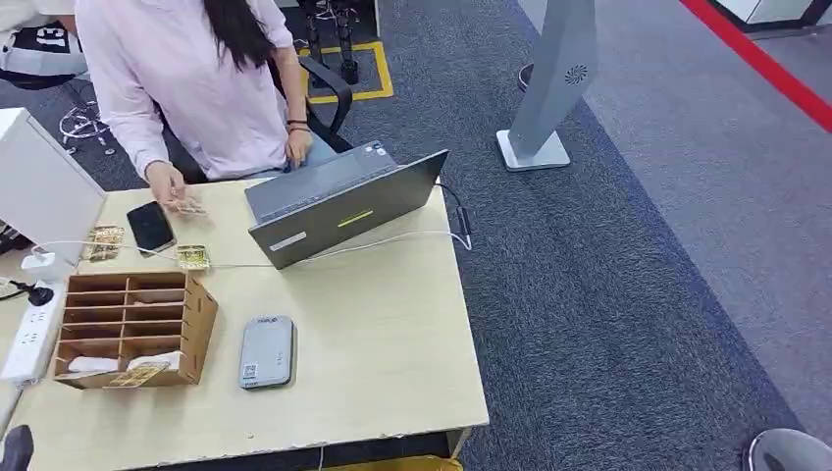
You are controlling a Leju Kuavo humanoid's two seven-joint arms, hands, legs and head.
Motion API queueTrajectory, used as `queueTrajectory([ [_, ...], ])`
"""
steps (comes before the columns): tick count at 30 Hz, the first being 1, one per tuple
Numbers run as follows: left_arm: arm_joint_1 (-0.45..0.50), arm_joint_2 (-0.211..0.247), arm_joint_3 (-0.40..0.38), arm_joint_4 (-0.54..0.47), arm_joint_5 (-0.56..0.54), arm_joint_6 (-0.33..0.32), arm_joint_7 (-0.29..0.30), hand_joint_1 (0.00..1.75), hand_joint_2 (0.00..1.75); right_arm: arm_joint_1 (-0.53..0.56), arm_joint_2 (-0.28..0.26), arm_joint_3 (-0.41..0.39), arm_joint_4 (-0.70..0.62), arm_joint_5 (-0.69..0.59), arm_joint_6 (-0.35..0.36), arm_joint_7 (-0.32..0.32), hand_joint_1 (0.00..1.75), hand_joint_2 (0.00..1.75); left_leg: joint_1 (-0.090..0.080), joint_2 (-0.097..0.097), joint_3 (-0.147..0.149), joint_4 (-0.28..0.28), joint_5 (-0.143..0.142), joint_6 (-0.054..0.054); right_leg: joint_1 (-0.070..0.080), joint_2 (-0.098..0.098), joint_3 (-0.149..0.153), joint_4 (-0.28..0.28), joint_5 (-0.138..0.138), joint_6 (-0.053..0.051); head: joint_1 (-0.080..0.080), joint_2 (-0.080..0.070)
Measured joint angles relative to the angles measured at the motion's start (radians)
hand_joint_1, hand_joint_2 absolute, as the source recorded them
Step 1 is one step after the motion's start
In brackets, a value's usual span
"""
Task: Pass the card to the sensor for recognition and then transmit it.
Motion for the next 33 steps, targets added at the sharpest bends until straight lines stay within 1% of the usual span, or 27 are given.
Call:
queueTrajectory([
  [1,-0.008,0.002,-0.005,0.002,-0.010,0.005,0.003,0.00,1.75,0.001,0.000,0.000,0.000,0.002,0.000,0.000,0.00,1.75,0.000,0.000,-0.001,0.000,0.000,0.000,0.000,0.000,0.000,0.000,0.000,0.000,-0.003,0.000],
  [3,-0.034,0.015,-0.028,0.016,-0.043,0.031,0.010,0.00,1.75,0.001,0.000,0.003,0.001,0.010,0.002,0.000,0.00,1.75,0.000,-0.002,-0.002,0.000,0.000,0.000,0.000,-0.003,0.000,0.000,0.000,0.000,0.001,0.000],
  [7,-0.087,0.038,-0.067,0.055,-0.122,0.089,0.042,0.00,1.75,-0.003,0.001,0.013,0.001,0.027,0.010,-0.003,0.00,1.75,0.000,0.000,-0.001,0.000,0.000,0.000,0.000,-0.001,0.000,0.000,0.000,0.000,0.000,0.000],
  [33,-0.504,0.227,-0.355,0.514,-0.706,0.447,0.288,0.00,1.75,-0.007,0.001,0.076,0.003,0.153,0.071,-0.010,0.00,1.75,0.000,-0.001,-0.001,0.000,0.001,0.000,0.000,-0.001,0.000,0.000,0.000,0.000,0.000,0.000],
])
